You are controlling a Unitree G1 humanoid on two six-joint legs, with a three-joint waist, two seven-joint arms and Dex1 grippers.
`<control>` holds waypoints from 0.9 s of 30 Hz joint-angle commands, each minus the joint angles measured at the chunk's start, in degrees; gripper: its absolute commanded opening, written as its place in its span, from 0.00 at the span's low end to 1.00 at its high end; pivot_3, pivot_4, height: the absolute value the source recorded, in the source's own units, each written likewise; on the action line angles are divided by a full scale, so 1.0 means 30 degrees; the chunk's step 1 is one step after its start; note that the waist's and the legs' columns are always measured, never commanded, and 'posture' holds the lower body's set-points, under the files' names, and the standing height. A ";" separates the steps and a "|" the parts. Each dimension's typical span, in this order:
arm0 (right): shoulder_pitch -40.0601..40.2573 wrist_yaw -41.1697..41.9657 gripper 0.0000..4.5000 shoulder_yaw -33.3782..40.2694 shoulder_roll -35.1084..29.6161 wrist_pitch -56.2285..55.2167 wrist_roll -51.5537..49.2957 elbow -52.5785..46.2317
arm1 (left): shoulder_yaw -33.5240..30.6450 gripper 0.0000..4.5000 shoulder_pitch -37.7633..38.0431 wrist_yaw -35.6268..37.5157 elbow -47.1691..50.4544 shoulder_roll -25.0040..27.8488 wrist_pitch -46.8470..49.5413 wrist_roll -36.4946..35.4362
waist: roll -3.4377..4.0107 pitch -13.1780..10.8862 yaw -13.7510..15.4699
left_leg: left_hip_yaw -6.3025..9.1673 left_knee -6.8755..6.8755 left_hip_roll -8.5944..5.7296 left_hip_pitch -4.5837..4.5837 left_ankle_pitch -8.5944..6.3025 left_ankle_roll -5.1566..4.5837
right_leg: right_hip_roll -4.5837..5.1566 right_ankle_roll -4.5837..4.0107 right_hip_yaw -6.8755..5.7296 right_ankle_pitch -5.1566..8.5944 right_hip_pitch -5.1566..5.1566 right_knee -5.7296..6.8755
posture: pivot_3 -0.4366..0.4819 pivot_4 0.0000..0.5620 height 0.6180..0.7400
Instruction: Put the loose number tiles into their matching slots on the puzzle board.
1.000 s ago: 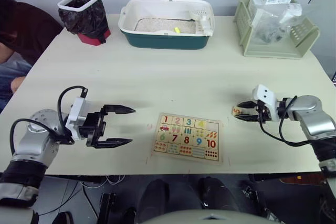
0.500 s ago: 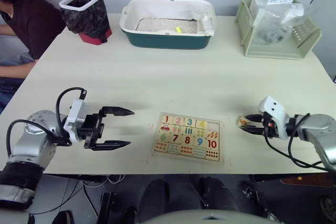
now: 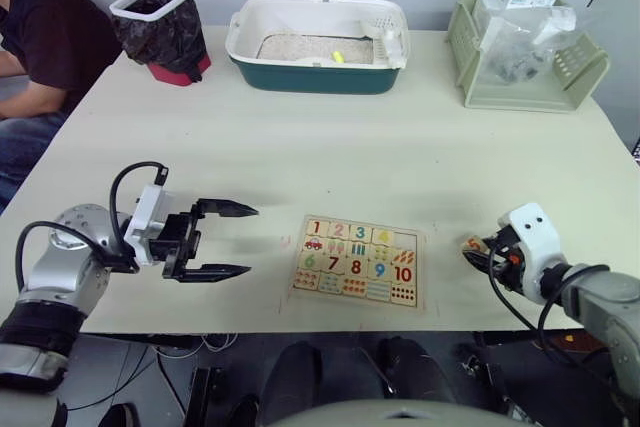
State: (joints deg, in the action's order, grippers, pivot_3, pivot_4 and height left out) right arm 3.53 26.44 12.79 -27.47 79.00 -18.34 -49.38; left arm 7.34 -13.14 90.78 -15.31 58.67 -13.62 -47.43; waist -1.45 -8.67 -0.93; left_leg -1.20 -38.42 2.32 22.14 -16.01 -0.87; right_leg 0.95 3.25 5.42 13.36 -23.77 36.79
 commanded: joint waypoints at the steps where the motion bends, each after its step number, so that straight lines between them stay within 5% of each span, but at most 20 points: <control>1: 0.0348 -0.2138 0.31 0.0031 0.1578 0.1564 0.0528 -0.2131 | -0.0191 1.00 0.0117 0.0572 0.0174 0.0407 -0.0450 -0.0292 | -0.0001 0.0000 -0.0006 | 0.0004 0.0001 0.0001 -0.0001 0.0000 0.0000 | -0.0001 0.0000 -0.0001 0.0001 -0.0002 0.0005 | 0.48 0.27 1.00; 10: -0.0277 -0.6345 0.31 -0.1491 0.5833 0.3646 0.2155 -0.2991 | 0.0320 1.00 -0.0765 0.0572 -0.0288 0.0119 -0.0609 0.0133 | -0.0015 0.0010 -0.0016 | 0.0001 -0.0005 0.0000 0.0002 0.0000 0.0000 | 0.0008 0.0002 -0.0002 0.0005 -0.0006 0.0003 | 0.48 0.27 1.00; 16: -0.0415 -0.7316 0.31 -0.1938 0.6847 0.4405 0.2705 -0.3062 | 0.0625 1.00 -0.1121 0.0572 -0.0581 0.0100 -0.0819 0.0071 | -0.0023 0.0014 -0.0078 | -0.0007 0.0003 -0.0001 0.0027 0.0000 0.0000 | 0.0012 -0.0001 -0.0002 0.0003 -0.0026 -0.0006 | 0.48 0.27 1.00; 22: -0.0518 -0.6150 0.93 -0.1554 0.6098 0.3390 0.2190 -0.3416 | 0.0512 1.00 -0.0736 0.0572 -0.0423 0.0207 -0.0818 -0.0080 | -0.0021 0.0013 -0.0095 | -0.0001 0.0002 0.0000 0.0028 0.0000 0.0000 | 0.0013 0.0003 -0.0005 0.0005 -0.0028 -0.0007 | 0.48 0.27 1.00; 27: -0.0464 -0.4771 0.99 -0.0257 0.4847 0.1979 0.0618 -0.3541 | 0.0269 1.00 -0.0060 0.0572 -0.0118 0.0489 -0.0767 -0.0115 | -0.0021 0.0013 -0.0163 | -0.0002 0.0007 0.0000 0.0029 0.0000 0.0000 | 0.0015 0.0004 -0.0005 0.0006 -0.0029 -0.0008 | 0.48 0.27 1.00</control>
State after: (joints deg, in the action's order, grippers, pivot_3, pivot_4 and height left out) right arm 2.44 9.85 9.77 -11.97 87.55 -13.51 -57.59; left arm 9.51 -13.74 90.80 -16.88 59.11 -15.45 -46.91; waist -1.52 -8.63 -1.42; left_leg -1.21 -38.38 2.33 22.23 -16.01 -0.87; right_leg 0.99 3.26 5.40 13.38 -23.87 36.77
